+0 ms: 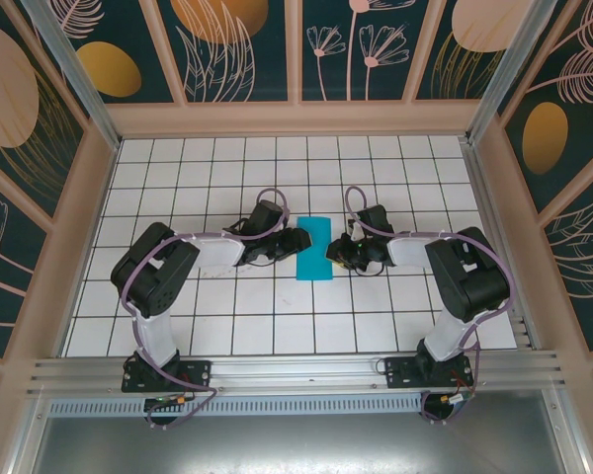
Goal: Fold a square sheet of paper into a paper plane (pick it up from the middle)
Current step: Fold the triangle a second time at the center of the table.
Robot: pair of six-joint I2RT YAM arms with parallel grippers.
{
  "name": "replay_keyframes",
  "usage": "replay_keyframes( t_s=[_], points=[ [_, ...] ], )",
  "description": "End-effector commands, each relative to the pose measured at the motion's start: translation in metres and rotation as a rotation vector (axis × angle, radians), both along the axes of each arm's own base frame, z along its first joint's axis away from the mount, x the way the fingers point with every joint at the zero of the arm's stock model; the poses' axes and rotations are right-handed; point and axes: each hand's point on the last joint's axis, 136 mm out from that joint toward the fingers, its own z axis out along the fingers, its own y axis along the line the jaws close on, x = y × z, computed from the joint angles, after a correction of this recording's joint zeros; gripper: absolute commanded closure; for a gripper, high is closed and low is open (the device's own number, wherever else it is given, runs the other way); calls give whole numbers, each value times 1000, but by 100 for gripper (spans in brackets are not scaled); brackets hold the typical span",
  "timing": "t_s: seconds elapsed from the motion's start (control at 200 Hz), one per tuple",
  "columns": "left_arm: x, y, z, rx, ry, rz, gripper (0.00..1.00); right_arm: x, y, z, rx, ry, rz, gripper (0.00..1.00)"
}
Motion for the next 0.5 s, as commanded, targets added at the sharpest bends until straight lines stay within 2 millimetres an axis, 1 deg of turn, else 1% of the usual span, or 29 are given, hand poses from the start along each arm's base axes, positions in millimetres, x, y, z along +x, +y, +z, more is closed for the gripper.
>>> replay_keyframes(
  t_s=[0.0, 0.085, 0.16, 0.245, 0.37, 0.495],
  points=[
    [-12, 13, 7, 6, 20, 51, 50, -17, -20, -34, -100, 83, -25, 77],
    [-24, 16, 7, -8, 39, 44, 49, -17, -21, -33, -99, 81, -29, 77],
    [-35, 11, 8, -39, 62, 16, 49, -17, -22, -34, -100, 81, -31, 76],
    [-47, 7, 5, -43, 102, -8, 49, -17, -22, -34, -102, 82, -31, 76],
    [-54, 7, -3, -33, 141, -12, 49, -18, -23, -35, -103, 85, -34, 77],
    [-57, 4, -3, -33, 156, -30, 50, -18, -23, -35, -105, 84, -33, 76]
  ],
)
